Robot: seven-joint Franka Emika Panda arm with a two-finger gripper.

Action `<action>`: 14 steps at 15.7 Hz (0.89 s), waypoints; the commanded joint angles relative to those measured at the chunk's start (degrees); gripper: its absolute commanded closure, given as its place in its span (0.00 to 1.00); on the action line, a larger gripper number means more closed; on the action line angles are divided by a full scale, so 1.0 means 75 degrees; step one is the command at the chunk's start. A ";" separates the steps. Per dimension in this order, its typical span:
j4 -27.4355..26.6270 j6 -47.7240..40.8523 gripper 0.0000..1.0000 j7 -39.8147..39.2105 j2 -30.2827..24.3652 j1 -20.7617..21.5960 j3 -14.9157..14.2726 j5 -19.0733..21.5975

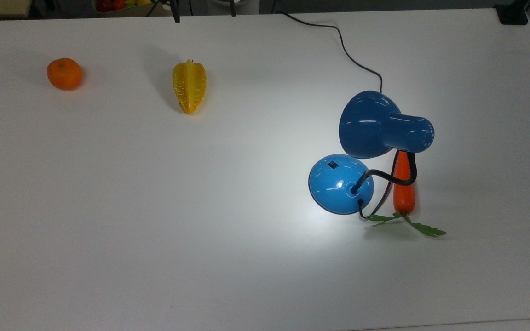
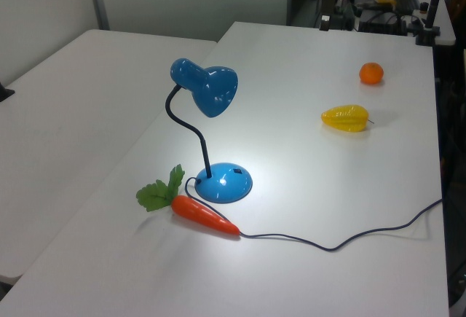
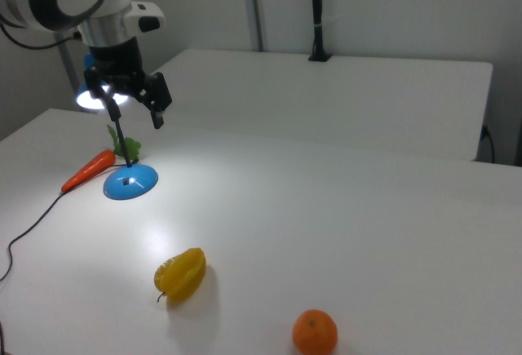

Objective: Turn off lamp
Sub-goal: 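Move the gripper from rest toward the blue lamp base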

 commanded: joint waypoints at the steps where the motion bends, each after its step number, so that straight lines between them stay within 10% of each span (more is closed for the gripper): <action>1: -0.0033 0.0161 0.19 -0.0165 -0.0044 -0.0022 0.0007 0.0016; 8: -0.0080 0.0314 0.78 -0.0177 -0.0008 -0.0022 0.0018 0.0063; 14: -0.0162 0.0442 1.00 -0.0177 0.0073 0.0002 0.0170 0.0063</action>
